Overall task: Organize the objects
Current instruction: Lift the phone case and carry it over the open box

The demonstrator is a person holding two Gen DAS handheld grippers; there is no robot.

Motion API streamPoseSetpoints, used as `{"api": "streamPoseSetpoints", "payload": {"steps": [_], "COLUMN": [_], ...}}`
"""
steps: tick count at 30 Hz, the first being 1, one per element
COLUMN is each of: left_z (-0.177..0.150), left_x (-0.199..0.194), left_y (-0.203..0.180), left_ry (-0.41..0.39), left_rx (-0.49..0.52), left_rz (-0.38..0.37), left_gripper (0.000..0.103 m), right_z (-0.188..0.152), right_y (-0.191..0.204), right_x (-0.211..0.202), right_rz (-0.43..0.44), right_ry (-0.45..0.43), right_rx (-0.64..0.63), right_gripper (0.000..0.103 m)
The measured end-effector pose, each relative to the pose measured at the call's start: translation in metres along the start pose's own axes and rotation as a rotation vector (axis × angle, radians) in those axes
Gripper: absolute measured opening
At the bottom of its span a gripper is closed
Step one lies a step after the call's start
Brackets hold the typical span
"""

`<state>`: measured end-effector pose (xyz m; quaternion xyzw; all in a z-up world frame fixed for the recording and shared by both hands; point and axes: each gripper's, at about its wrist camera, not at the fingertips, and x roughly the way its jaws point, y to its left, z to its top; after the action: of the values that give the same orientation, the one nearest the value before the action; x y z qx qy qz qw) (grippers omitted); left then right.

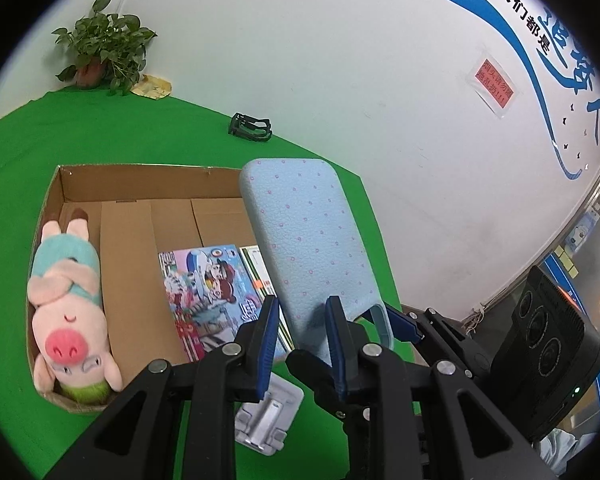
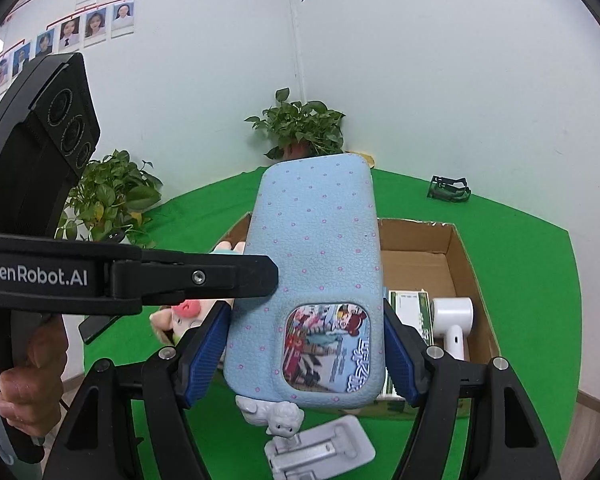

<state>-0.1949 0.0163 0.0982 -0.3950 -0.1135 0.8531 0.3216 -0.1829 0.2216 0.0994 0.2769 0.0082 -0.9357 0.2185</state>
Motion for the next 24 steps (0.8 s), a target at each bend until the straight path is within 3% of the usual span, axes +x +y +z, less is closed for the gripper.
{"api": "streamPoseSetpoints", "payload": {"steps": [6,11,24], "left_z": [0.022,0.031,0.023], "left_x": [0.026,0.056,0.128], "left_y": [0.020,0.038,0.101], "left_ry": [0.037,0.098,0.256], "left_rx": [-0.031,-0.068,-0.202], "left_rz": [0.000,0.030,0.102], "left_gripper": [0.022,0.022,0.021], "right_z": [0.021,0.029,-0.010], "right_y": [-0.013,-0.033,-0.071], "right_x": [0.033,0.076,0.192], "right_rz": [0.020,0.052,0.110], "right_ry": [0.034,0.112,0.381], "right_rx": [0.047,0.119,0.291], "right_gripper": [0.069,0.069,0.069]}}
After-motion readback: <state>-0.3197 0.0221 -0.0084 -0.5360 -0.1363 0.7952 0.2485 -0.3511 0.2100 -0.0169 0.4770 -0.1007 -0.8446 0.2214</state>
